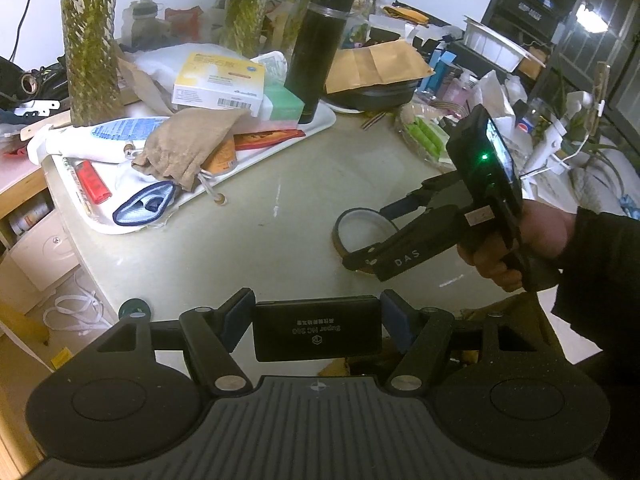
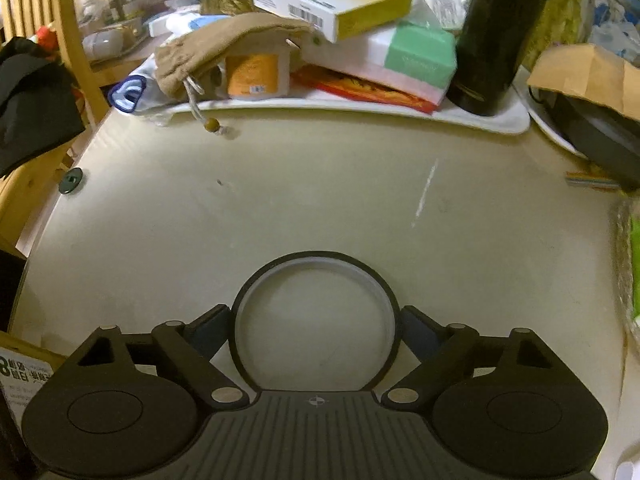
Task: Organize rigid objects
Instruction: 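Lift the black box with the left tool while the right tool grasps the amber tape ring, then carry the black box and amber ring over the cardboard box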
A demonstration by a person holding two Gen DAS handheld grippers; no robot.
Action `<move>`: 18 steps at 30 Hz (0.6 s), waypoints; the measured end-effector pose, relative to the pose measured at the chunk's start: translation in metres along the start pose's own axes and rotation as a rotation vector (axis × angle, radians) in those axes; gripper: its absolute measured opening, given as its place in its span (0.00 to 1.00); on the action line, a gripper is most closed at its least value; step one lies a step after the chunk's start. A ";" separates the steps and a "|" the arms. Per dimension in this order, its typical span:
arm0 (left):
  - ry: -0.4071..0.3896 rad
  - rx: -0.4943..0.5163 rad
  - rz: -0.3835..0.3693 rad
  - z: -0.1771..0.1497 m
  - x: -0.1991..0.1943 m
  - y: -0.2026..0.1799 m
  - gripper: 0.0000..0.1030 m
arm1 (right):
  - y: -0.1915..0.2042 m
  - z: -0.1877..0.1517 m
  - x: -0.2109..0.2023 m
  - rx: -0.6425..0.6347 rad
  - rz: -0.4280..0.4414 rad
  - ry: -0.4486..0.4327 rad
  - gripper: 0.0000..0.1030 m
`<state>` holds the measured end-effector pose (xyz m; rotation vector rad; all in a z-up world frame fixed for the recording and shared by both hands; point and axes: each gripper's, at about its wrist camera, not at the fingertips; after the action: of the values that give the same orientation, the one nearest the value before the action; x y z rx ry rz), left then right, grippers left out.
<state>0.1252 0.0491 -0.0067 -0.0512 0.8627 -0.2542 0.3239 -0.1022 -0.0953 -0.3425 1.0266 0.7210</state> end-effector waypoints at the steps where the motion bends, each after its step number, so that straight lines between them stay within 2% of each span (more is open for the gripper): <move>1: -0.001 0.002 0.001 0.000 0.000 0.000 0.66 | 0.001 -0.001 -0.002 0.001 -0.006 -0.001 0.88; 6: -0.005 0.021 0.006 0.000 -0.001 -0.003 0.66 | 0.001 -0.004 -0.029 0.063 -0.010 -0.047 0.88; 18: -0.019 0.095 -0.003 0.009 -0.016 -0.033 0.66 | 0.004 -0.037 -0.145 0.170 -0.053 -0.183 0.88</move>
<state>0.1150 0.0209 0.0158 0.0335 0.8311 -0.2968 0.2511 -0.1763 0.0126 -0.1527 0.8949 0.6015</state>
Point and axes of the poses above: each gripper's, at about its wrist camera, not at the fingertips, and x roughly the way its jaws point, y to its left, z to its top, and after that the axes turned 7 degrees about x, right-handed
